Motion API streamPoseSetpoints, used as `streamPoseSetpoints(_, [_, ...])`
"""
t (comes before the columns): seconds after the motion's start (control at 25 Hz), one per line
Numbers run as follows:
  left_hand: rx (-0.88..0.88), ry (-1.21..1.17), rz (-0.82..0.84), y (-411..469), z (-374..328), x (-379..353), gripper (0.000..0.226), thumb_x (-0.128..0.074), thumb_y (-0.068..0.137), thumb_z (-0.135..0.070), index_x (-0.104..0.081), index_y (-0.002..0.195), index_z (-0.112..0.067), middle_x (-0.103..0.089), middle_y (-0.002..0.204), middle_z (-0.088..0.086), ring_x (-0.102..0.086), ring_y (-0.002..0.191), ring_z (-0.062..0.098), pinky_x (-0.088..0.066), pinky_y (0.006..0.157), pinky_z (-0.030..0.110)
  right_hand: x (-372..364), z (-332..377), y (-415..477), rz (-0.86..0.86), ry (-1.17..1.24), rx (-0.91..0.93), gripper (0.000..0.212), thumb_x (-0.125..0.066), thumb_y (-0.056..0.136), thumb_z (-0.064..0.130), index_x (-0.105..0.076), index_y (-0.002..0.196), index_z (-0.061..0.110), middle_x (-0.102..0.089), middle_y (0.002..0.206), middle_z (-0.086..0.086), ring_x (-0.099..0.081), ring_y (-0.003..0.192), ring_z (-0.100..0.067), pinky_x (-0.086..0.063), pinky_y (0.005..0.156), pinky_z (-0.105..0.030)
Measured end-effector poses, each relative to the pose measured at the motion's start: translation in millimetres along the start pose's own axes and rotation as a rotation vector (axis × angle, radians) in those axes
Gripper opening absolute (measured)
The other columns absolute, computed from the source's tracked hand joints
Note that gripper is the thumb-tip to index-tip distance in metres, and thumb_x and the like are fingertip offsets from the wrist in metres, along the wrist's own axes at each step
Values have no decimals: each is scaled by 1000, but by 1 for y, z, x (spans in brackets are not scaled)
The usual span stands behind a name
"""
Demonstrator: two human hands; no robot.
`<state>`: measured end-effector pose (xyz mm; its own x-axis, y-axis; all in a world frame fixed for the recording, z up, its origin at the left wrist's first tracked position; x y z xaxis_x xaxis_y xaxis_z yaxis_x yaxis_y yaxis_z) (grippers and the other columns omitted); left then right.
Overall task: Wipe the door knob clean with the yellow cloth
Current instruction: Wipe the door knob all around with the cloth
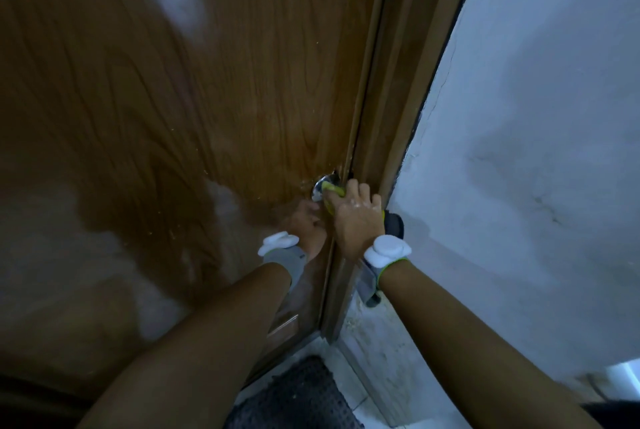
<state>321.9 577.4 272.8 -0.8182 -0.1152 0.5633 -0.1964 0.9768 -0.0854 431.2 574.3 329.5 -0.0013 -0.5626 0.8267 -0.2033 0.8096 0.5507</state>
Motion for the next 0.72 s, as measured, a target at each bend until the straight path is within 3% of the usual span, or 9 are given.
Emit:
streamPoseSetpoints(0.16, [-138, -68, -48, -7, -14, 2, 38, -53, 81, -4, -58, 114, -22, -68, 86, 4, -61, 82, 19, -38, 67, 20, -20, -25, -1, 271, 533, -424, 42, -55, 86, 26, -58, 128, 30, -54, 113, -17, -56, 98, -42, -48, 82, -45])
streamPoseSetpoints(0.28, [-221, -17, -12, -7, -15, 0, 47, -55, 78, -4, -55, 119, -27, -64, 91, 4, -55, 77, 12, -36, 60, 16, -34, -42, -2, 371, 927, -676, 39, -51, 86, 19, -64, 122, 27, -65, 119, -12, -60, 110, -34, -48, 94, -38])
streamPoseSetpoints(0.4, [-267, 15, -17, -9, -13, 1, 52, -56, 78, -6, -55, 123, -32, -61, 93, 1, -54, 81, 13, -39, 68, 22, -77, -48, -11, 503, 1200, -862, 37, -50, 79, 17, -70, 110, 22, -68, 119, -12, -60, 113, -33, -46, 102, -43])
streamPoseSetpoints(0.48, [-267, 21, -12, -9, -13, 3, 53, -57, 79, -6, -56, 125, -32, -58, 92, -1, -53, 81, 13, -39, 71, 23, -92, -48, -22, 538, 1386, -1049, 32, -52, 70, 19, -72, 95, 16, -69, 109, -17, -64, 102, -34, -51, 96, -42])
streamPoseSetpoints(0.56, [-271, 31, -13, -7, -13, 4, 53, -56, 80, -6, -57, 126, -32, -56, 93, -2, -53, 82, 14, -40, 74, 24, -79, -39, -37, 532, 1584, -1272, 16, -49, 82, 13, -65, 83, 10, -64, 83, -17, -60, 74, -30, -53, 70, -37])
streamPoseSetpoints(0.6, [-278, 31, -12, -6, -13, 4, 53, -55, 80, -6, -57, 125, -32, -55, 92, -1, -53, 82, 14, -39, 74, 24, -81, -35, -48, 542, 1654, -1399, 18, -44, 88, 12, -60, 79, 8, -57, 74, -13, -55, 65, -27, -48, 61, -34])
streamPoseSetpoints(0.72, [-275, 26, -1, -5, -10, 3, 53, -54, 78, -6, -58, 123, -34, -57, 92, -1, -54, 83, 14, -42, 73, 25, -95, -15, -74, 677, 1817, -1524, 4, -53, 77, 8, -53, 76, 12, -47, 67, -7, -48, 57, -23, -49, 61, -25])
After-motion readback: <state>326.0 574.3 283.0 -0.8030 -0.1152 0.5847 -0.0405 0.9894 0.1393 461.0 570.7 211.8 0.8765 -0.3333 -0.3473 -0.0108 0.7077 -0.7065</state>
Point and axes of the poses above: each hand's wrist, its own y-axis towards the middle knuckle, its own x-axis out of the back of the hand, z = x × y, the point moved 8 cm from there along y, towards the middle knuckle
